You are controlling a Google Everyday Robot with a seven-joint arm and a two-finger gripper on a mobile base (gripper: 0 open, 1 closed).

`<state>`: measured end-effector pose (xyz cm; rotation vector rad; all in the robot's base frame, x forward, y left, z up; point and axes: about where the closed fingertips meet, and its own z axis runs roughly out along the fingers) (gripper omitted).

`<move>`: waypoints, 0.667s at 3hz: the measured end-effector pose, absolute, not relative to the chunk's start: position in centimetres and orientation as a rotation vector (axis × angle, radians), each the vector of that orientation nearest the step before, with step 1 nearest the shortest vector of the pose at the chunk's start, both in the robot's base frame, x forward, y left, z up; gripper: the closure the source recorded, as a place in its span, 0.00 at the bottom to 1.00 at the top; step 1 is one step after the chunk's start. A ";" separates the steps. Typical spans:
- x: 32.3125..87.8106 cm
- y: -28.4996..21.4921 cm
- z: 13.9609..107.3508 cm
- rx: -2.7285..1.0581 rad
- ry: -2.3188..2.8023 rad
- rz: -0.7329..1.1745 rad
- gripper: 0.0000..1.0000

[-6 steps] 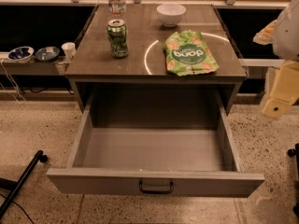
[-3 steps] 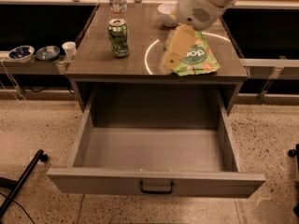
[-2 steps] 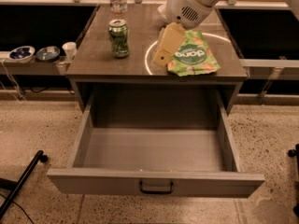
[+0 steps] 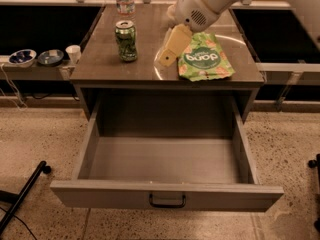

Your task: Place green can into top drawer

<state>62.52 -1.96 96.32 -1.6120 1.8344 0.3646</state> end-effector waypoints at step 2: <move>70.0 2.3 91.5 -1.436 1.800 0.467 0.00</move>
Offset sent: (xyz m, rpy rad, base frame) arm 0.1116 0.0636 -0.0732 0.2098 -0.0076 -0.1290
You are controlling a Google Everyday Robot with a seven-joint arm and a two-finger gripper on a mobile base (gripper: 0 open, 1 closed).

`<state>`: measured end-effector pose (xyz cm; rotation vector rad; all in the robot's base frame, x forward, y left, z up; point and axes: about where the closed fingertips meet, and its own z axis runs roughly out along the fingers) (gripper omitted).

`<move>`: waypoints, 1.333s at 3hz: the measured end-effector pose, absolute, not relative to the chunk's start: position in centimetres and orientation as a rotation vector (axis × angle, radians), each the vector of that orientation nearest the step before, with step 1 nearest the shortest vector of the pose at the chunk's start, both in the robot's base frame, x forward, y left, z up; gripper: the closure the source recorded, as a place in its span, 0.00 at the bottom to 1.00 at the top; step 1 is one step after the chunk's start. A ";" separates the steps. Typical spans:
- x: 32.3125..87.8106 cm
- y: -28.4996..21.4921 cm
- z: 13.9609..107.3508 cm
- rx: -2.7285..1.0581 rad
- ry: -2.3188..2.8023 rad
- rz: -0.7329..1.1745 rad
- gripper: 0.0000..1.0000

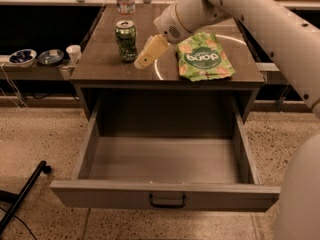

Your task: Place green can into top drawer

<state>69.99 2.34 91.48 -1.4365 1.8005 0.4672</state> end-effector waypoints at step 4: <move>78.5 11.1 91.1 -1.182 1.754 0.596 0.17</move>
Offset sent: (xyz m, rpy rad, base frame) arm 0.0772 0.0595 0.0100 0.2018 -0.0732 -0.1557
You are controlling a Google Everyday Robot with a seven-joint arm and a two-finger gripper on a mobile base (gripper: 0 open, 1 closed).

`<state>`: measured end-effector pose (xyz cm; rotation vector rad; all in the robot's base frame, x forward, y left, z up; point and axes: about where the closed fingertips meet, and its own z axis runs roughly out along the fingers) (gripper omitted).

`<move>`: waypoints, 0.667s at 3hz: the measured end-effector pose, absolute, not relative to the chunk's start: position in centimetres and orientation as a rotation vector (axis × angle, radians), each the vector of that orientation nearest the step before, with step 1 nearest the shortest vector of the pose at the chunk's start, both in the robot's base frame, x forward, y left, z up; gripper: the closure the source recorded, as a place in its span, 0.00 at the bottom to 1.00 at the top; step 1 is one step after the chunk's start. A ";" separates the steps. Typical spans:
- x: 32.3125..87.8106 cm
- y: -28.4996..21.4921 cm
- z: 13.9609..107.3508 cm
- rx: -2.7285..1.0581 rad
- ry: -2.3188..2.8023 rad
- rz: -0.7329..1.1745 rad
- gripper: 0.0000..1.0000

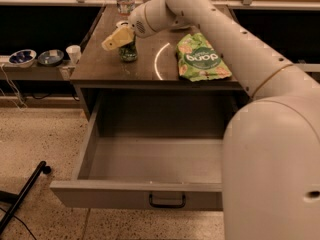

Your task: Place green can into top drawer

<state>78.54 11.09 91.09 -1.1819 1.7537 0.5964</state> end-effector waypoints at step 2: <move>80.2 11.6 90.1 -1.081 1.700 0.756 0.72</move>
Offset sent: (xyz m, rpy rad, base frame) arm 0.0186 -0.0095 -0.0060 0.2585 0.0442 0.0261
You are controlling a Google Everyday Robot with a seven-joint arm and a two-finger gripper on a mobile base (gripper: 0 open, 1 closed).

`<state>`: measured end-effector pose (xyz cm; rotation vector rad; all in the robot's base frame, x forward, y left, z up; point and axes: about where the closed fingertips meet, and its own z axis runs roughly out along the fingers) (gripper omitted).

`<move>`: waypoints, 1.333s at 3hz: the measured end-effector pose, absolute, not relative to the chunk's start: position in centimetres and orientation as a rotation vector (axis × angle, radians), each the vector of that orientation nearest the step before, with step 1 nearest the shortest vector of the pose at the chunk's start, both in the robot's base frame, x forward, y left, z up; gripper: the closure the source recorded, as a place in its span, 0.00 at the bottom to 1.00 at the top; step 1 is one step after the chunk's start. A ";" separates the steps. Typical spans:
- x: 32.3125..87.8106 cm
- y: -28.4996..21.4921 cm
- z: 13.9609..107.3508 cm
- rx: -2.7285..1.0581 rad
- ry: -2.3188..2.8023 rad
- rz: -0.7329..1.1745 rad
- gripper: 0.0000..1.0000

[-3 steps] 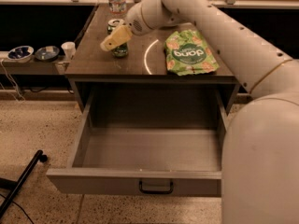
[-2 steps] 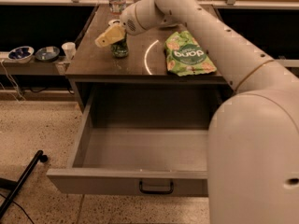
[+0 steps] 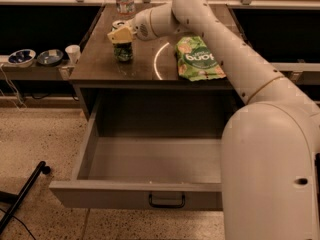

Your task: Place green can into top drawer

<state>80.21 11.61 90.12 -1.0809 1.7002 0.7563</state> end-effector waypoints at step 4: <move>59.2 2.1 88.6 -1.588 1.569 0.475 1.00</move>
Offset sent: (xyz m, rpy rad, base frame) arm -0.2111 -0.0862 0.0745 -0.1349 -0.3651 0.2360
